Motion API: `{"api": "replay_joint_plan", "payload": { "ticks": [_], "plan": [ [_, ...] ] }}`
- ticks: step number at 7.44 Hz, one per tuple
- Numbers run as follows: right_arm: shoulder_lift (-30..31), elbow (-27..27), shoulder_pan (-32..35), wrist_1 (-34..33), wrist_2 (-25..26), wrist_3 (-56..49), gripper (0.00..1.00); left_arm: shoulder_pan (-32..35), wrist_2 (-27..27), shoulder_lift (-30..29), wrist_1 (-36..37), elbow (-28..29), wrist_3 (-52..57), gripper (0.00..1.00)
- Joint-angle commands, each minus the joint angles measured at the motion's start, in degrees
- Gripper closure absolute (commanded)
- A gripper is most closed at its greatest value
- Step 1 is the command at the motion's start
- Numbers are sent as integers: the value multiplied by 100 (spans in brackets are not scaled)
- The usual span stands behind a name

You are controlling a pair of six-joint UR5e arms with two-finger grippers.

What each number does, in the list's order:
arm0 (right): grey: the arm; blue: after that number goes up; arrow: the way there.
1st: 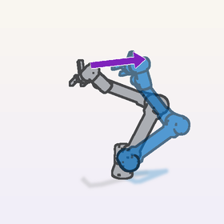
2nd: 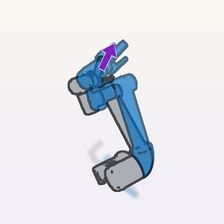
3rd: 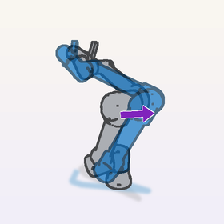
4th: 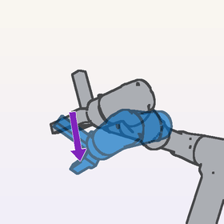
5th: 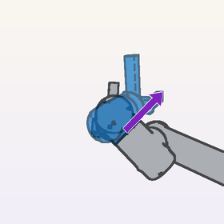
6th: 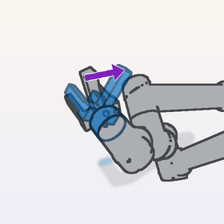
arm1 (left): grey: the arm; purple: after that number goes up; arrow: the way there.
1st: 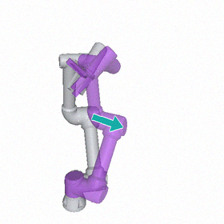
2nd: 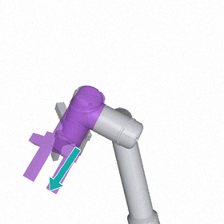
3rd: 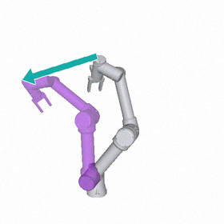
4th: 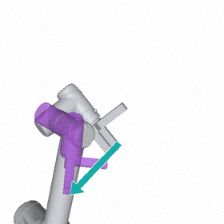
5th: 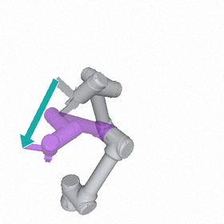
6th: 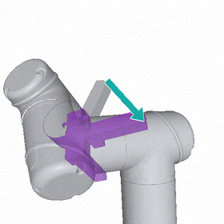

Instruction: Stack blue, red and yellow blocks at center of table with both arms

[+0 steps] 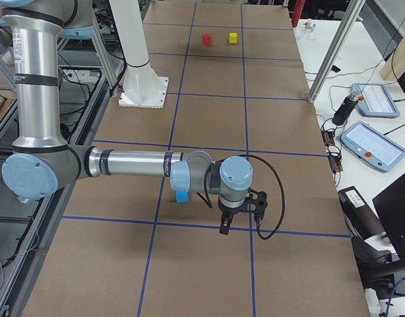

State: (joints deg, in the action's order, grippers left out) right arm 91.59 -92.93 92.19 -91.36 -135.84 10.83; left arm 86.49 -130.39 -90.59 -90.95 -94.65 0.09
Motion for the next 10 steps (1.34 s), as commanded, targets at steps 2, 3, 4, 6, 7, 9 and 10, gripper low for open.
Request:
{"api": "replay_joint_plan", "payload": {
  "ticks": [2,3,4,6,7,9,10],
  "plan": [
    [-9,-41,0,13,-13,-2,1,0,5,-2,-28,-18,26,0],
    [-9,-59,-8,13,-13,-2,1,0,-13,7,-37,-96,35,0],
    [-1,-85,-8,13,-13,-2,1,-9,-13,-11,-63,-123,70,0],
    [-9,-85,-8,-5,-30,7,1,-35,-13,-37,-63,-185,35,0],
    [-36,-85,-8,-14,-82,16,1,-35,-13,-63,-107,-229,9,0],
    [-263,-85,-52,-14,-83,-2,1,-35,-4,-108,-151,-325,18,0],
    [-247,-33,-70,4,-74,51,1,-27,-13,-108,-125,-352,0,0]
  ]
}}
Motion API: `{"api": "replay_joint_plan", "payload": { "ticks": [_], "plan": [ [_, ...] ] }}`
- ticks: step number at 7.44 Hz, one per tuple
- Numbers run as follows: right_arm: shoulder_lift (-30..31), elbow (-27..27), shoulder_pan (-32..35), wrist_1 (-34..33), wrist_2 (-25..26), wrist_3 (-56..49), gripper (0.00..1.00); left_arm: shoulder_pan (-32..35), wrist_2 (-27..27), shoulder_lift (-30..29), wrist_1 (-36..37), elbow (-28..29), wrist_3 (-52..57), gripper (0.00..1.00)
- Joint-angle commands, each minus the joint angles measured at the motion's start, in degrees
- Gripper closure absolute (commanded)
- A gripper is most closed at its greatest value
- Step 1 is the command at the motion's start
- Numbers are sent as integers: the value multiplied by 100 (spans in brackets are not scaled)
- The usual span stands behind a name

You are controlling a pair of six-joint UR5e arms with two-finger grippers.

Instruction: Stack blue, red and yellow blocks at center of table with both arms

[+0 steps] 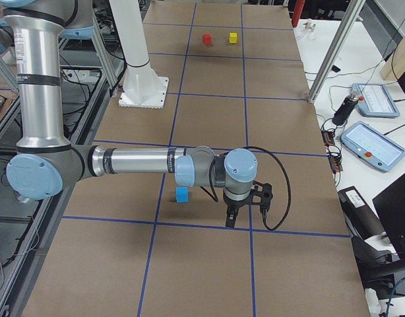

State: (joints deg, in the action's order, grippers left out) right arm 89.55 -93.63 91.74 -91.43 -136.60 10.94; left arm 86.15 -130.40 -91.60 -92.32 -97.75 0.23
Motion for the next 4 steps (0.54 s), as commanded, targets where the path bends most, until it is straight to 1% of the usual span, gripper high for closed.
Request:
{"api": "replay_joint_plan", "payload": {
  "ticks": [1,2,3,4],
  "plan": [
    [79,12,-25,11,-164,101,1,-1,5,2,30,-52,-5,0],
    [158,-223,-51,55,-513,84,1,-1,5,2,39,-52,-5,0],
    [516,-878,-478,55,-439,136,1,-1,-3,2,39,-60,-14,0],
    [719,-1233,-699,134,-299,145,1,-1,-12,19,39,-130,-14,0]
  ]
}}
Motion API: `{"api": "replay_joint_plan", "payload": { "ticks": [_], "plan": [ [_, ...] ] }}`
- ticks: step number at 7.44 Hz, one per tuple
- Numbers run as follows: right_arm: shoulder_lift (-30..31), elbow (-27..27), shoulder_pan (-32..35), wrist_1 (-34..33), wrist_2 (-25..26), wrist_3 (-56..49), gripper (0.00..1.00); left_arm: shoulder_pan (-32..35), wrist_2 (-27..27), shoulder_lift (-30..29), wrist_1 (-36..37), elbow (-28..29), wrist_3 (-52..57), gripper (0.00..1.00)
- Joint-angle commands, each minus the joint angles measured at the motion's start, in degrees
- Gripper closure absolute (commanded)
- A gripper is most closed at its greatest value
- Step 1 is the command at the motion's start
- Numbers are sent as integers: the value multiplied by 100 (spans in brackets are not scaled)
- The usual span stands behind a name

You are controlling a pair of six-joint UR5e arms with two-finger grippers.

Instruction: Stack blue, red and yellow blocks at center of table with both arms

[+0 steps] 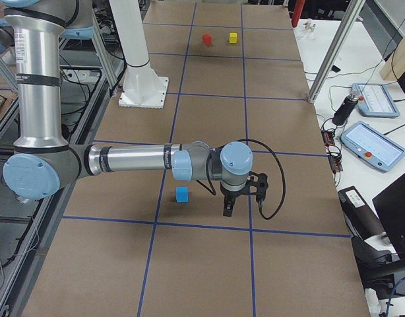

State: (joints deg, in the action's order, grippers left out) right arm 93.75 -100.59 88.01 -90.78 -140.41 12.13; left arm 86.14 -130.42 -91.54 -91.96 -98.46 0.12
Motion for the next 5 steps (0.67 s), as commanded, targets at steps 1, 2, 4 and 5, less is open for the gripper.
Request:
{"api": "replay_joint_plan", "payload": {
  "ticks": [1,2,4,5],
  "plan": [
    [328,-645,-346,226,-46,-17,1,0,-10,56,11,-164,-3,0],
    [389,-611,-346,227,-543,61,1,0,-10,74,29,-269,-3,0],
    [468,-506,-582,209,-601,158,1,0,-10,92,20,-314,-3,0],
    [686,-531,-792,410,-436,237,1,0,-18,101,20,-349,-3,0]
  ]
}}
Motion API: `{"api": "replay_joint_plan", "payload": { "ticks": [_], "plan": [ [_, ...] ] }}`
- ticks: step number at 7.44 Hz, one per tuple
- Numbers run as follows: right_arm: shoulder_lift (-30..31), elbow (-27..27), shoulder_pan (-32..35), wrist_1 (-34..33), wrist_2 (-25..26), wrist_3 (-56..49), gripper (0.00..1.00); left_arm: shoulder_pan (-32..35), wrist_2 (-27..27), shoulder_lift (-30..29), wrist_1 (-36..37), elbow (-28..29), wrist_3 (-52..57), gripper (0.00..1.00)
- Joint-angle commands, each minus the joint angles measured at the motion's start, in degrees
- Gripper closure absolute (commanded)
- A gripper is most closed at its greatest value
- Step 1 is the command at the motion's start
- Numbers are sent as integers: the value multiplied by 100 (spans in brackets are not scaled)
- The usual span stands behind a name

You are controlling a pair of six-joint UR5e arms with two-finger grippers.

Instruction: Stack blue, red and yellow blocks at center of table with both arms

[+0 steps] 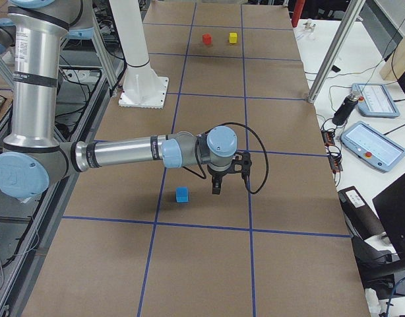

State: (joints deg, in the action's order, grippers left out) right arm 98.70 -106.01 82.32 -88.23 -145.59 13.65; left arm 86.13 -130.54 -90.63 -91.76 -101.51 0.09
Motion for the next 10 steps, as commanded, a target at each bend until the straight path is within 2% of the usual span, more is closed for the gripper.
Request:
{"api": "replay_joint_plan", "payload": {
  "ticks": [1,2,6,10],
  "plan": [
    [489,-59,-643,783,823,381,1,0,-7,159,-9,-184,0,0],
    [840,-60,-1178,1634,1335,854,1,0,-7,299,0,-368,9,0],
    [1054,-60,-1823,1765,1226,990,1,0,-7,345,-35,-423,17,0],
    [984,-25,-2615,1792,1331,1571,1,0,-7,345,-35,-423,18,0]
  ]
}}
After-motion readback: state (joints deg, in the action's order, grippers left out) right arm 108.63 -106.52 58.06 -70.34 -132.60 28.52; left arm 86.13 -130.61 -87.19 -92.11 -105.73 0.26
